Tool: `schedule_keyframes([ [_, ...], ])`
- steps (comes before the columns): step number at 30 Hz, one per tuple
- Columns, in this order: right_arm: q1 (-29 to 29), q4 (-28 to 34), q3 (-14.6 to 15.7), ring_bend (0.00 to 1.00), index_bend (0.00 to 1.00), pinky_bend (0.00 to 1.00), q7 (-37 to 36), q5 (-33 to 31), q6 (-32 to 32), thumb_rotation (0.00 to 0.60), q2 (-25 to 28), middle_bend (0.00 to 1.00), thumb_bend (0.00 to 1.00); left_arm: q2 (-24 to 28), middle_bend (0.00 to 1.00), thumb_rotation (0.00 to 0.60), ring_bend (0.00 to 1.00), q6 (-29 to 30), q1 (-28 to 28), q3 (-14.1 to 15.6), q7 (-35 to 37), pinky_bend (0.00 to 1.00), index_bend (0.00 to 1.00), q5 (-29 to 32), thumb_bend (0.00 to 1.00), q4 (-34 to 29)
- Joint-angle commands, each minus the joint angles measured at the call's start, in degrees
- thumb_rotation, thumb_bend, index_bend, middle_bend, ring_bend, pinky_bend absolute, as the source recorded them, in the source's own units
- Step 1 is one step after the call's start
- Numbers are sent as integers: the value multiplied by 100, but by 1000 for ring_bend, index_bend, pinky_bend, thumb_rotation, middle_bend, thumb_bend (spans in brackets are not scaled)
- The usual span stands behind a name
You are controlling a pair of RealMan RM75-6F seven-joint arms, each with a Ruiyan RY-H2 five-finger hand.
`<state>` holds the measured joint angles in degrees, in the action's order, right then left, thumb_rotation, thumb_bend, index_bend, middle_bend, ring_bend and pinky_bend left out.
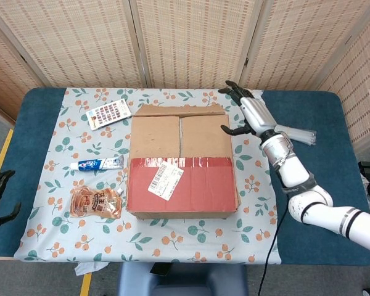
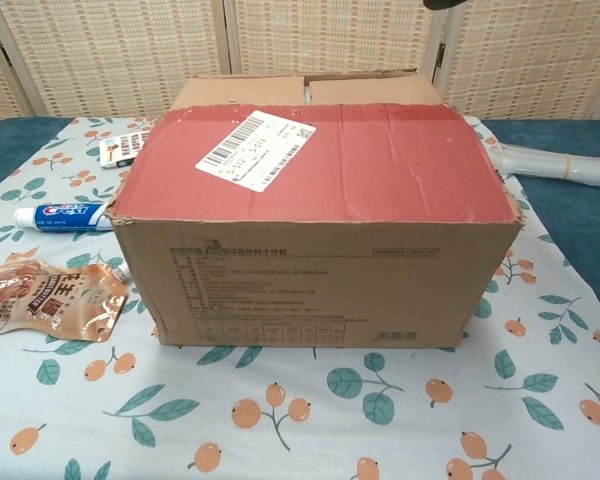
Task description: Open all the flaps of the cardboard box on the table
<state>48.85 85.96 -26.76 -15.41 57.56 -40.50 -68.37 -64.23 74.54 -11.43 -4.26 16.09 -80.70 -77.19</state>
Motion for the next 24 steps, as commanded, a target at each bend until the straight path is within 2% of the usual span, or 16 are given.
schedule_keyframes([
  [1, -907, 629, -110, 156, 289, 209, -2407, 998, 57, 600, 486, 70, 337, -118, 104, 600, 53, -11, -64, -43, -139, 0, 102, 11, 474, 98],
  [6, -1004, 594, -172, 180, 295, 229, -4325, 1526, 676, 600, 658, 93, 337, -153, 102, 600, 51, -218, -140, -47, -197, 0, 106, 100, 474, 144],
  [11, -934, 464, -124, 198, 295, 242, -5695, 2165, 1058, 600, 759, 118, 337, -166, 92, 600, 46, -327, -176, -32, -124, 0, 118, 111, 474, 210],
  [15, -766, 258, 47, 205, 295, 242, -6420, 2593, 1194, 600, 729, 134, 337, -153, 91, 600, 46, -365, -165, -32, -71, 0, 122, 155, 474, 236],
  [18, -699, 183, 131, 219, 295, 244, -6685, 2744, 1194, 600, 698, 153, 337, -141, 92, 600, 46, -368, -158, -25, -47, 0, 125, 151, 474, 233],
  [24, -324, -359, 530, 251, 295, 263, -7679, 3224, 1101, 600, 407, 172, 337, -122, 91, 600, 46, -320, -117, -7, 0, 0, 123, 133, 474, 224],
])
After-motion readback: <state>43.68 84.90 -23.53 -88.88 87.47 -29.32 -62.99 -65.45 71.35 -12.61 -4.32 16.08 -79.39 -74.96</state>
